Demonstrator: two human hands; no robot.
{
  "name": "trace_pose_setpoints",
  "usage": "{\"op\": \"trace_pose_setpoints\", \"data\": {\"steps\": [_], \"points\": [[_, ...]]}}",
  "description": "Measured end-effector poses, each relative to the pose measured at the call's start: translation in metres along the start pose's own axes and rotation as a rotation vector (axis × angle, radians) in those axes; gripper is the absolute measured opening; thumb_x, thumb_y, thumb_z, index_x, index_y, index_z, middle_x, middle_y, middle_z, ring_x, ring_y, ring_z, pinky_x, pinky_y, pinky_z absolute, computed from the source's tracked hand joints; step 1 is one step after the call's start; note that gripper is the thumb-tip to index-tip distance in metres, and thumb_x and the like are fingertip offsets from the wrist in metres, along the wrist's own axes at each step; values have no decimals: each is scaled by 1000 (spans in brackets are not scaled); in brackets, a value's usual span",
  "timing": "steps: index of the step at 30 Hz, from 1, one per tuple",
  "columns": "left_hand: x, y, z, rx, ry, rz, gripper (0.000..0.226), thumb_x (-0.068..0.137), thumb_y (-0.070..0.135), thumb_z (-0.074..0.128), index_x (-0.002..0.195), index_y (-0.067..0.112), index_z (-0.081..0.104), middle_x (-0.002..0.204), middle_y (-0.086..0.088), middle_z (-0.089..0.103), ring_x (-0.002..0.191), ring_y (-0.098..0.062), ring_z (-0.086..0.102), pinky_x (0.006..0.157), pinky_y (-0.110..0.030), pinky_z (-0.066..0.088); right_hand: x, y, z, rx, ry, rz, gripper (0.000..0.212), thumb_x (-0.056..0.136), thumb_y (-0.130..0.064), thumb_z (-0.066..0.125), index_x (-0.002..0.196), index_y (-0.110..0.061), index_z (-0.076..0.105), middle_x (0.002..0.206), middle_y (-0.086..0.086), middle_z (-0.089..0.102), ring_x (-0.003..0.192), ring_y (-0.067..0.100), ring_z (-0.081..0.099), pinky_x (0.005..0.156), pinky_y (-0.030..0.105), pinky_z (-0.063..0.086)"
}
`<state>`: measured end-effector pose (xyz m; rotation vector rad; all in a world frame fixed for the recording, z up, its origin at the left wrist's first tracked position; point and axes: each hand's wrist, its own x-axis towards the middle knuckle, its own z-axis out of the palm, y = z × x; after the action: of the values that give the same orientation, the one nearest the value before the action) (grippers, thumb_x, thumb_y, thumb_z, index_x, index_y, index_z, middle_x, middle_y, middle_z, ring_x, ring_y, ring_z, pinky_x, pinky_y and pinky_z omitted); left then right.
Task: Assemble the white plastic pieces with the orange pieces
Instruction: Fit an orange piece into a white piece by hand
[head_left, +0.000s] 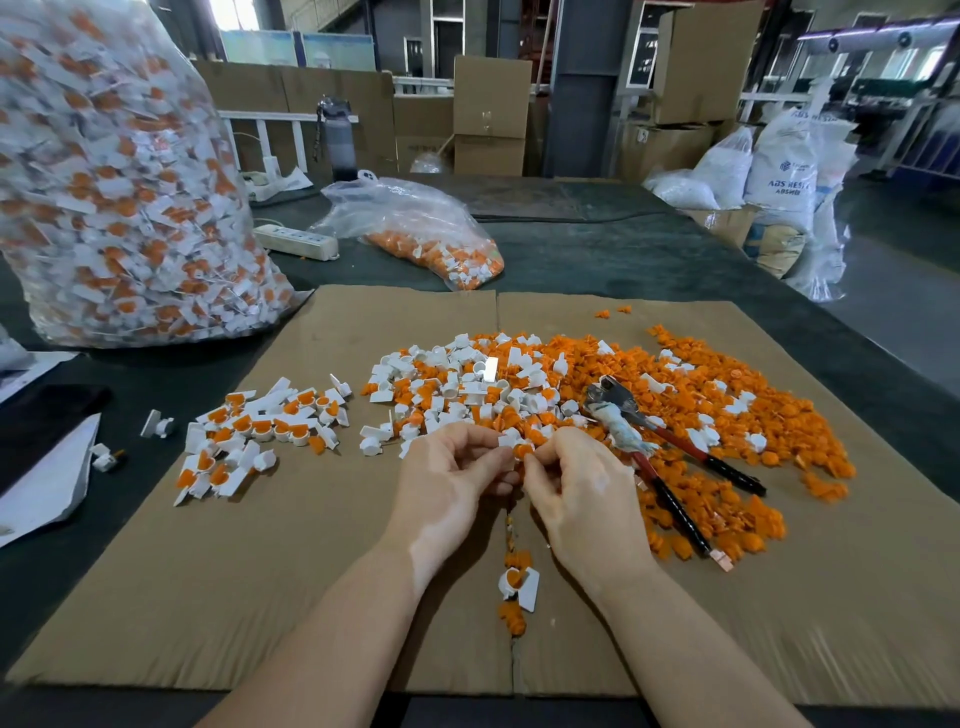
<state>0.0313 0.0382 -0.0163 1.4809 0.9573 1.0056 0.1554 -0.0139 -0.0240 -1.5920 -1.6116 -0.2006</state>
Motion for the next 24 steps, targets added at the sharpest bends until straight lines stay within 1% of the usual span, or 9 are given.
{"op": "trace_pose_setpoints", "data": {"steps": [2, 5, 6, 8, 10, 12, 14, 18, 24], "points": [[-1, 0, 3, 44, 4, 20, 4, 86, 6, 63, 88, 9, 66, 71, -6, 70, 60, -9, 66, 58, -13, 50, 0, -1, 1, 6, -11, 2, 20, 80, -2, 69, 68, -4, 54, 63, 4, 52, 56, 14, 47, 48, 18, 37], [-2, 0, 6, 119, 13, 53, 10, 86, 8, 64, 81, 16, 66, 69, -2, 69, 59, -7, 64, 58, -12, 50, 0, -1, 0, 7, -28, 4, 22, 80, -1, 69, 66, -4, 52, 61, 3, 50, 55, 13, 44, 49, 13, 29], [-2, 0, 6, 120, 17, 54, 10, 87, 8, 63, 82, 16, 66, 70, -2, 69, 60, -8, 65, 59, -13, 50, 0, -1, 0, 16, -37, 11, 20, 81, -2, 68, 67, -4, 53, 62, 3, 51, 56, 12, 45, 49, 13, 31], [0, 0, 4, 74, 23, 26, 6, 88, 7, 62, 88, 12, 66, 70, -4, 69, 61, -9, 65, 60, -15, 52, 0, 1, 0, 62, -64, 35, 15, 84, -8, 67, 72, -5, 58, 67, 0, 55, 62, 11, 49, 52, 17, 39], [1, 0, 2, 6, 23, -14, 5, 88, 8, 61, 91, 10, 65, 70, -4, 69, 61, -10, 65, 60, -17, 53, 0, 1, -2, 133, -78, 56, 9, 85, -13, 66, 79, -7, 63, 73, -2, 59, 70, 10, 54, 62, 20, 45], [1, -1, 1, -39, 19, -45, 6, 89, 8, 61, 92, 10, 65, 69, -4, 69, 61, -11, 66, 61, -19, 54, 1, 1, -4, 185, -56, 63, 7, 84, -15, 68, 86, -10, 65, 79, -5, 59, 76, 8, 55, 67, 18, 46], [2, -1, 0, -68, 14, -63, 6, 89, 8, 61, 91, 10, 66, 68, -4, 69, 62, -13, 65, 62, -22, 54, 1, 2, -6, 207, -42, 61, 14, 82, -14, 70, 95, -11, 66, 84, -7, 57, 80, 6, 53, 71, 17, 45], [1, 0, -1, -76, -4, -65, 7, 89, 8, 61, 92, 9, 66, 70, -5, 69, 61, -11, 65, 59, -18, 52, 2, 2, -7, 192, -72, 29, 26, 84, -14, 67, 111, -14, 66, 91, -8, 56, 88, 5, 51, 80, 16, 43], [0, 1, -2, -42, -19, -51, 9, 89, 9, 61, 95, 9, 67, 75, -6, 70, 63, -9, 65, 59, -16, 52, 3, 1, -8, 178, -63, 17, 19, 85, -13, 65, 103, -12, 70, 91, -4, 58, 89, 8, 53, 79, 17, 45]]}}
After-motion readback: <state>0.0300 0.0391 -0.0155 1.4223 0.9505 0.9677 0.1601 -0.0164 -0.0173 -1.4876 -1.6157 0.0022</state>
